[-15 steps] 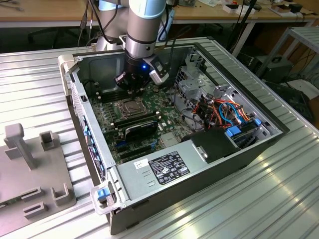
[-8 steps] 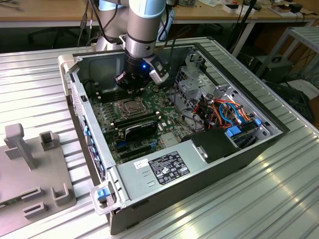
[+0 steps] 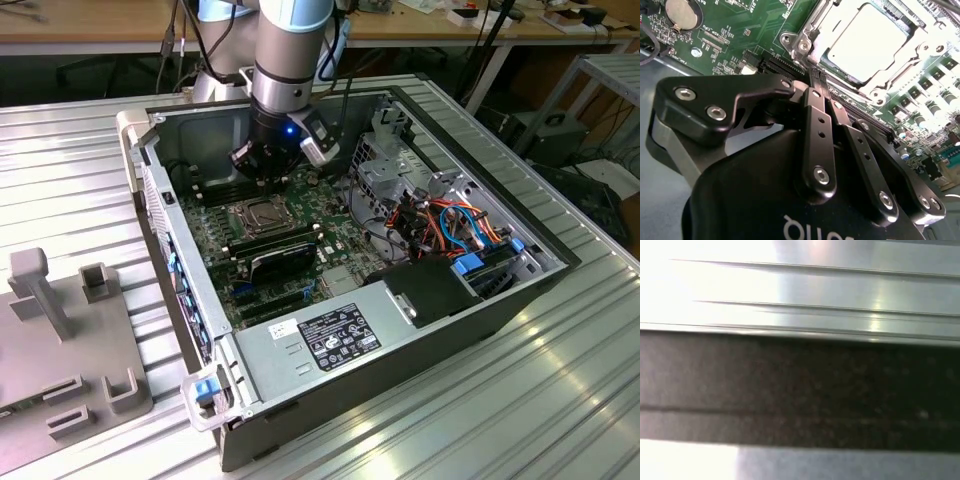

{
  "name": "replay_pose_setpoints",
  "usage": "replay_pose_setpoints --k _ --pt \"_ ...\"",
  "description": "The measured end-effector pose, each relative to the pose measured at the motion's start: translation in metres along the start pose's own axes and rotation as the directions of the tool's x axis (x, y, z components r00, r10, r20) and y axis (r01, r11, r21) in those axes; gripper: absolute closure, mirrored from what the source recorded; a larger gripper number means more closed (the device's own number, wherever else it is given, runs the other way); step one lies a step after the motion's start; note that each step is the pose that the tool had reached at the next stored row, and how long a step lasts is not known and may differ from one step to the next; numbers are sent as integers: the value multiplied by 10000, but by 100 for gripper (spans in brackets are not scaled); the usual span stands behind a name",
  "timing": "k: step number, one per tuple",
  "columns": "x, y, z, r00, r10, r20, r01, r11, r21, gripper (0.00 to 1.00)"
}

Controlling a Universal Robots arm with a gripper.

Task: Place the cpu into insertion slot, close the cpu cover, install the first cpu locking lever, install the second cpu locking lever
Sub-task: 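Install the first cpu locking lever, then install the second cpu locking lever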

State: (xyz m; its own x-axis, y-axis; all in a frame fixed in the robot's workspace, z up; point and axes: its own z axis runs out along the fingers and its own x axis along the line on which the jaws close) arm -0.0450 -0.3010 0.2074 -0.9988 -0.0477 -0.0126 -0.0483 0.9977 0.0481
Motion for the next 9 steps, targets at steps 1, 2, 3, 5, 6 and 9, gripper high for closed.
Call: replay_pose_setpoints --k 1,2,3,5,6,9 --pt "0 0 0 10000 -1 -1 1 10000 1 89" --pt "0 -5 -1 10000 -1 -2 1 10000 3 89" --pt "0 -9 -2 10000 -2 -2 2 10000 3 89" --pt "0 -9 -2 10000 -2 -2 2 10000 2 89" --pt "0 -9 -2 10000 -2 -3 2 10000 3 89" --pt "0 -10 -2 10000 -1 -3 1 10000 3 89"
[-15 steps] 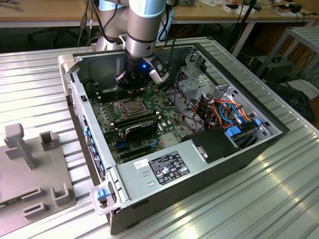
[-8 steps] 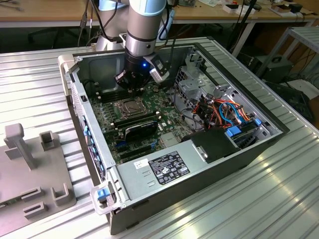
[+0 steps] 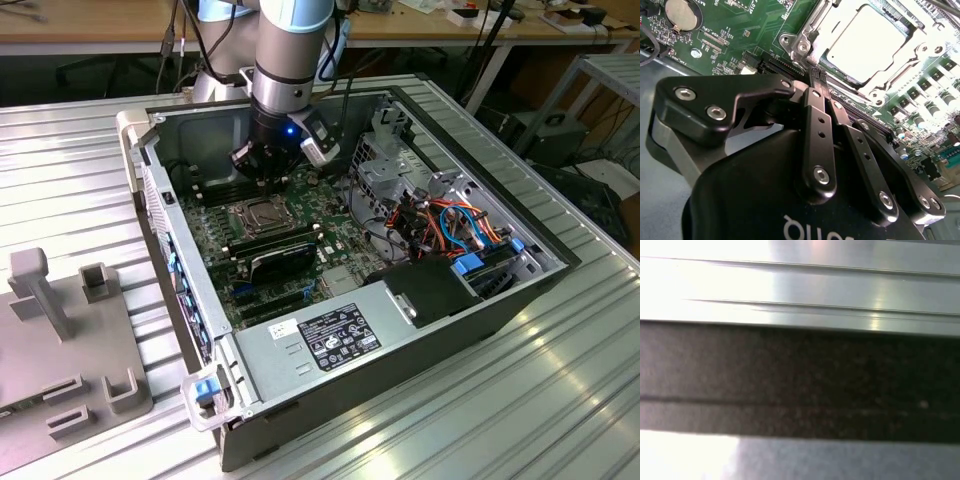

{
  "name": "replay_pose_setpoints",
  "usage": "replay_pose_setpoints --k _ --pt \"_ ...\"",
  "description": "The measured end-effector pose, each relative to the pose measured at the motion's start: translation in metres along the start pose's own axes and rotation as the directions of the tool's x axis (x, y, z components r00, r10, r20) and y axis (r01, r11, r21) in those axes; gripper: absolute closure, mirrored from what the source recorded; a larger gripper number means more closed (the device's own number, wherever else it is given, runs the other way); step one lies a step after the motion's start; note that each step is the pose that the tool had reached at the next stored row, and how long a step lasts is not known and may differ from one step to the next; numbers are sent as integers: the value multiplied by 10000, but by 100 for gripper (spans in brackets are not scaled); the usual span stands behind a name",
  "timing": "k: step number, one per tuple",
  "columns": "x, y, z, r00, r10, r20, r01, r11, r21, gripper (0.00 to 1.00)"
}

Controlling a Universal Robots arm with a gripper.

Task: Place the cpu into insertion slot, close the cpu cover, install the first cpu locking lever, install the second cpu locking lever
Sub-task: 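Install the second cpu locking lever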

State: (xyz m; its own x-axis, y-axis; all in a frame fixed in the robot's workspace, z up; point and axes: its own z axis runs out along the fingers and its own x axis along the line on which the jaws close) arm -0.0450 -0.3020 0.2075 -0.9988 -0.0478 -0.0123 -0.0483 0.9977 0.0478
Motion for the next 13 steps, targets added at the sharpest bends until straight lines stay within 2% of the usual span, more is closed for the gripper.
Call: replay_pose_setpoints --k 5,13 --pt "-30 -2 1 10000 1 0 -1 10000 0 89" --pt "-25 -123 -7 10000 -1 0 1 10000 0 89"
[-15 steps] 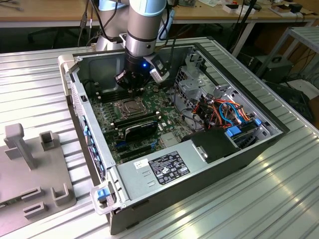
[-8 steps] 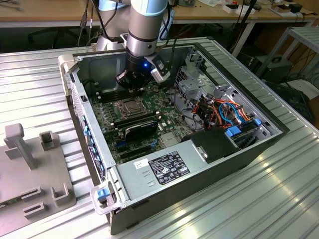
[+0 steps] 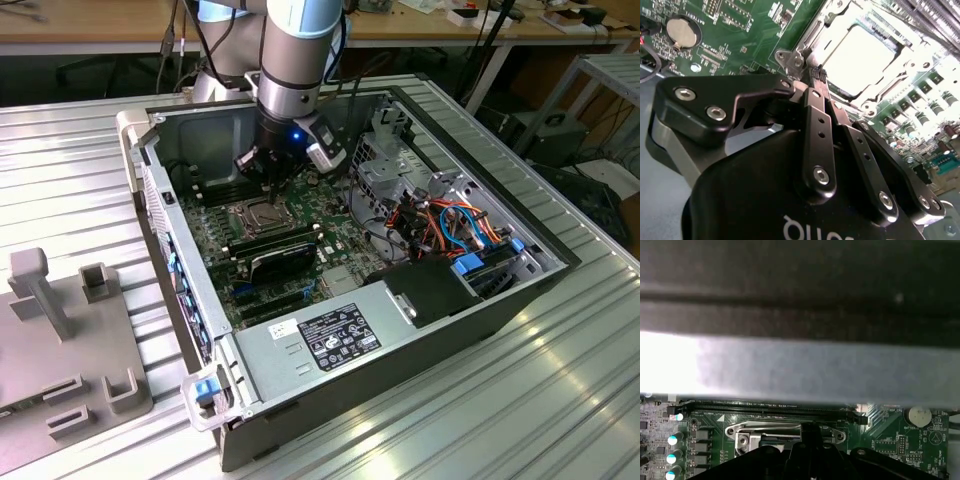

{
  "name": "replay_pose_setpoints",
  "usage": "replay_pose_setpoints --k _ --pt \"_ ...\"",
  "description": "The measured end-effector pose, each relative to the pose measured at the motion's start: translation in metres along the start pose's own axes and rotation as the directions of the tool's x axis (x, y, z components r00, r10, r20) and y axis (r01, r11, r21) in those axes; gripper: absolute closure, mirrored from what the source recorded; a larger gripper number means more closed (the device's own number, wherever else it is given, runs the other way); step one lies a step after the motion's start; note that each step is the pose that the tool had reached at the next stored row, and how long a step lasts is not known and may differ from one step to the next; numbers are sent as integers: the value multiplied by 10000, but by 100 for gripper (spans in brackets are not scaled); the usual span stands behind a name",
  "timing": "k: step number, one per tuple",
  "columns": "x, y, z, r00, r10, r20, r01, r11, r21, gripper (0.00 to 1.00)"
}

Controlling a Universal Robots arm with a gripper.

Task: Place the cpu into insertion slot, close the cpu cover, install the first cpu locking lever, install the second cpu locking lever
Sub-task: 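Install the second cpu locking lever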

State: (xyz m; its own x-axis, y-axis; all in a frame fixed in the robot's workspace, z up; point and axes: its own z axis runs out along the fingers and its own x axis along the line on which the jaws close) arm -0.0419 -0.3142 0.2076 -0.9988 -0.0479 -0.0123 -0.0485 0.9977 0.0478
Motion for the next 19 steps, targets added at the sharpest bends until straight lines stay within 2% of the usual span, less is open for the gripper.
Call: replay_pose_setpoints --k 13,19 --pt "1 -28 -1 10000 1 0 -1 10000 1 89" --pt "-35 -30 -1 10000 0 -1 0 10000 1 89"
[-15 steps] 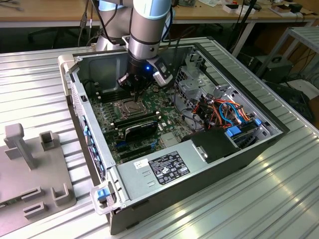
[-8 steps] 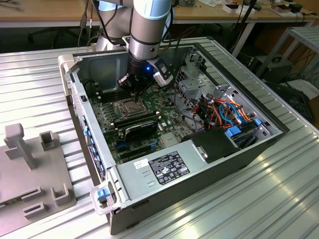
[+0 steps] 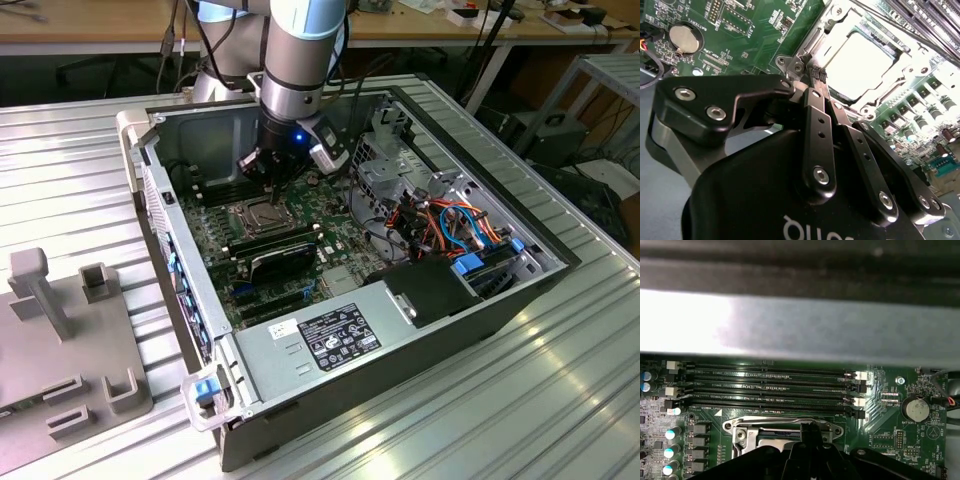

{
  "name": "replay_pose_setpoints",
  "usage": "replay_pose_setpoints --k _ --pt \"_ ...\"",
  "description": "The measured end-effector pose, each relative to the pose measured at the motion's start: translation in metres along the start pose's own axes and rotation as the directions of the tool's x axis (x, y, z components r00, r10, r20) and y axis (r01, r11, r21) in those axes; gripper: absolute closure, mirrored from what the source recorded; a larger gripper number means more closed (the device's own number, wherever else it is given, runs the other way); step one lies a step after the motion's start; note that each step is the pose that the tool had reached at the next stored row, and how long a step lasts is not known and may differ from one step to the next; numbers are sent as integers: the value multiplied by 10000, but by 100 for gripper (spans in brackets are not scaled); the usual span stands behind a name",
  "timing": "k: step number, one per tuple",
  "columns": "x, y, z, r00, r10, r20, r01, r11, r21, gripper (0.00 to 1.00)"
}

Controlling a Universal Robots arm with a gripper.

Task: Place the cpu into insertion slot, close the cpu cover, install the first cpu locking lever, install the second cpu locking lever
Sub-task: 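Install the second cpu locking lever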

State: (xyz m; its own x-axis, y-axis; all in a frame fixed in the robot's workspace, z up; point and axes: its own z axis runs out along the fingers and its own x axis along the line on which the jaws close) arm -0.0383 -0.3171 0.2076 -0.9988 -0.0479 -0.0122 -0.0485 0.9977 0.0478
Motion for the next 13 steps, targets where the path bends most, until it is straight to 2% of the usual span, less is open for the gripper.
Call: replay_pose_setpoints --k 3,9,13 --pt "-2 -10 -1 10000 0 0 0 10000 0 89" --pt "2 -116 -6 10000 -1 0 1 10000 1 89" --pt "-13 -144 -33 10000 0 0 0 10000 0 89"
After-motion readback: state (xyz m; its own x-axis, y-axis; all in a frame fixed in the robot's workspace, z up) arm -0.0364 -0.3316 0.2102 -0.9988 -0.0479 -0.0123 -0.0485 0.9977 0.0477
